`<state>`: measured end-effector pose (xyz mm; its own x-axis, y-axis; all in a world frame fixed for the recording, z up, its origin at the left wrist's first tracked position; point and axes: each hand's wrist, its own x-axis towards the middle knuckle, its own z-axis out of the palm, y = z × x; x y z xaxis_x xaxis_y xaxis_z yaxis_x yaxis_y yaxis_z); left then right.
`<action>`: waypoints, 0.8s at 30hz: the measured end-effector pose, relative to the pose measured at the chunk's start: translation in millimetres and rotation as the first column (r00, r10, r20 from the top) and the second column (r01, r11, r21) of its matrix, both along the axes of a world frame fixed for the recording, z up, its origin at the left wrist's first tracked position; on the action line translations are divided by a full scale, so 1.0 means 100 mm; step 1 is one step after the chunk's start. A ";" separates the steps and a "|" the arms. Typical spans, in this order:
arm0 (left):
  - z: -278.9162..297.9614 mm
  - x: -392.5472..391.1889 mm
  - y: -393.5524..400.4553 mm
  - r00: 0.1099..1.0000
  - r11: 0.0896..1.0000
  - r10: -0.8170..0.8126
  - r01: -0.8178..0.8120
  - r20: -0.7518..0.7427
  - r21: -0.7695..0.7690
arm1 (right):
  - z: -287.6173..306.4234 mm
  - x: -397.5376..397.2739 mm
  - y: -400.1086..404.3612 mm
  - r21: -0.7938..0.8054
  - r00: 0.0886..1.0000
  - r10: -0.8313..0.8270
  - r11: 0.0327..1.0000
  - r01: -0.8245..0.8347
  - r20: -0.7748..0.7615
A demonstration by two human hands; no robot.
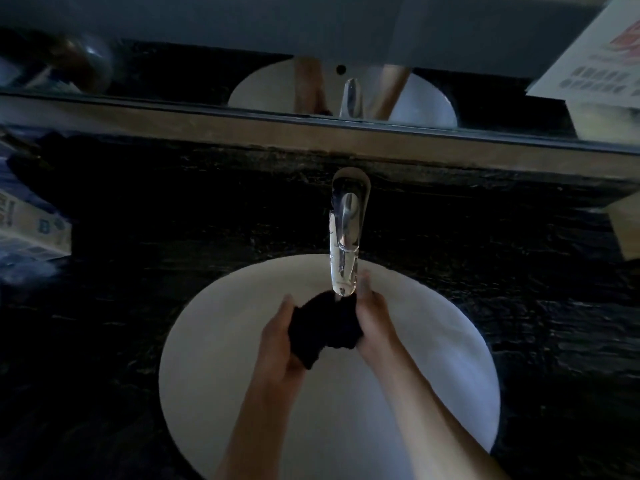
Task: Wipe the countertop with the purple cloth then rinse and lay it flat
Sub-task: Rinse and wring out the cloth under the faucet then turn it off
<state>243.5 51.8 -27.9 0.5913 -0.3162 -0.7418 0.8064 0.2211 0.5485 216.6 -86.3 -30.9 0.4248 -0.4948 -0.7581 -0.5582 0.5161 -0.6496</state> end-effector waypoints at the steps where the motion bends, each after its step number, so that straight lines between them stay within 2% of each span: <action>1: -0.01 0.03 0.03 1.000 1.000 -0.009 0.009 0.019 0.017 | 0.02 -0.04 -0.03 0.033 1.000 -0.019 0.999 0.018 0.013; 5: -0.11 0.16 0.32 0.981 0.987 -0.113 0.094 0.155 0.130 | 0.04 -0.29 -0.03 0.141 0.993 -0.034 0.990 0.018 0.115; 8: -0.15 0.21 0.45 0.965 0.968 -0.182 0.142 0.188 0.207 | 0.15 -0.42 -0.06 0.306 0.976 -0.075 0.952 0.010 0.202; 12: -0.12 0.22 0.43 0.979 0.975 -0.101 0.062 0.177 0.213 | 0.26 -0.51 -0.09 0.459 0.942 -0.134 0.888 -0.023 0.307; 16: -0.09 0.16 0.14 0.979 0.957 -0.061 0.002 0.196 0.289 | 0.29 -0.56 -0.18 0.430 0.928 -0.163 0.903 0.004 0.335; 21: -0.05 0.14 -0.18 0.979 0.971 -0.035 -0.014 0.201 0.237 | 0.21 -0.65 -0.37 0.217 0.965 -0.187 0.965 0.145 0.186; 24: -0.05 0.12 -0.25 0.989 0.986 -0.016 -0.009 0.145 0.168 | 0.19 -0.67 -0.37 0.286 0.936 -0.293 0.930 0.231 0.197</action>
